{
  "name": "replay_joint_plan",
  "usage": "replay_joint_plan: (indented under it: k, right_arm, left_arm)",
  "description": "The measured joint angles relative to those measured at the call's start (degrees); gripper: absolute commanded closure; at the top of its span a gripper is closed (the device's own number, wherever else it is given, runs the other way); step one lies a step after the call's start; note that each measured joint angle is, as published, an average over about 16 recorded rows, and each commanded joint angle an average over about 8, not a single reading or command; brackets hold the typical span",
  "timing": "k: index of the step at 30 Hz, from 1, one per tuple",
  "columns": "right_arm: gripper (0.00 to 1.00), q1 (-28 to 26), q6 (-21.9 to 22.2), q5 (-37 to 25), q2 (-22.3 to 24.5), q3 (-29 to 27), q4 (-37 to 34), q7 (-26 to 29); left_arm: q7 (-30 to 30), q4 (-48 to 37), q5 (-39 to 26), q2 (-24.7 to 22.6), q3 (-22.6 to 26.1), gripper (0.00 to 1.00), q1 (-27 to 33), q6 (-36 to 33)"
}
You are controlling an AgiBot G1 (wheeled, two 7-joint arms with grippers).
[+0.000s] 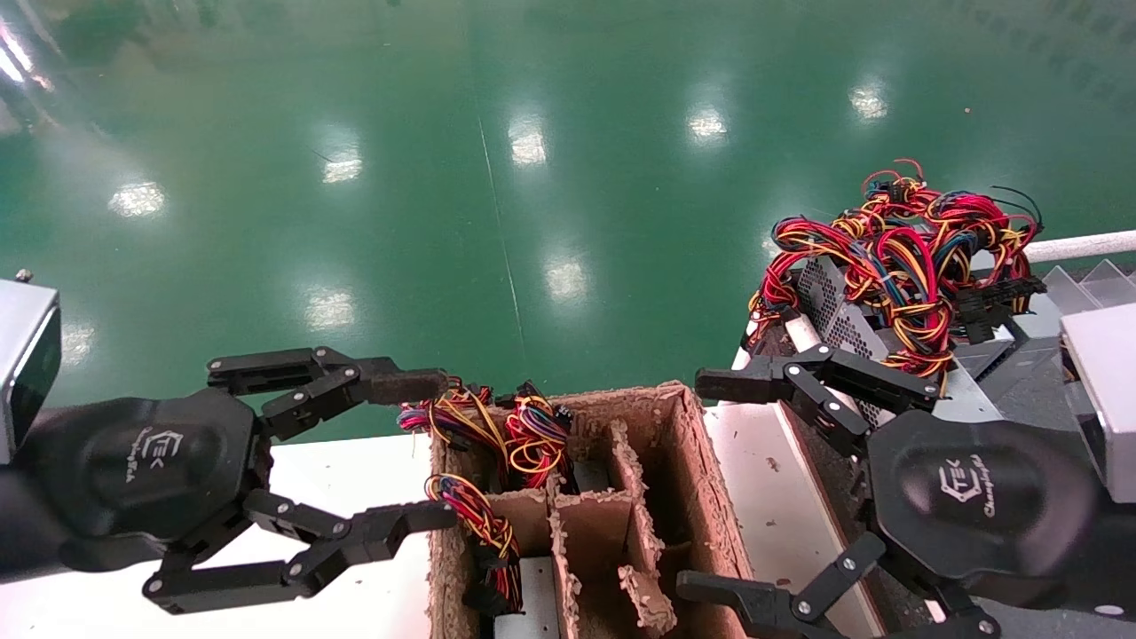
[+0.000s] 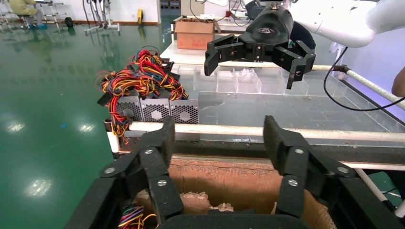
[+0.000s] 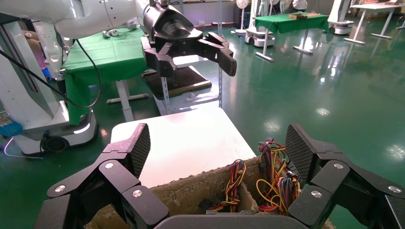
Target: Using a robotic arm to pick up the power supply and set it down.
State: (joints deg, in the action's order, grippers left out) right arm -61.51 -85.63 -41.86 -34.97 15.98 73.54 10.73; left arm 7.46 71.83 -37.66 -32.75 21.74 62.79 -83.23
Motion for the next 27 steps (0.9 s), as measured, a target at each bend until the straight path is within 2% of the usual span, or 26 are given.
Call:
replay_joint_plan:
  k: [23, 27]
  right_arm:
    - [0.00, 0.0, 0.0, 0.0, 0.0, 0.0, 0.0, 0.0]
    - [0.00, 0.0, 0.0, 0.0, 0.0, 0.0, 0.0, 0.0]
  left_arm:
    - [0.0, 0.0, 0.0, 0.0, 0.0, 1.00, 0.0, 0.0]
    - [0.0, 0.0, 0.0, 0.0, 0.0, 0.50, 0.0, 0.0]
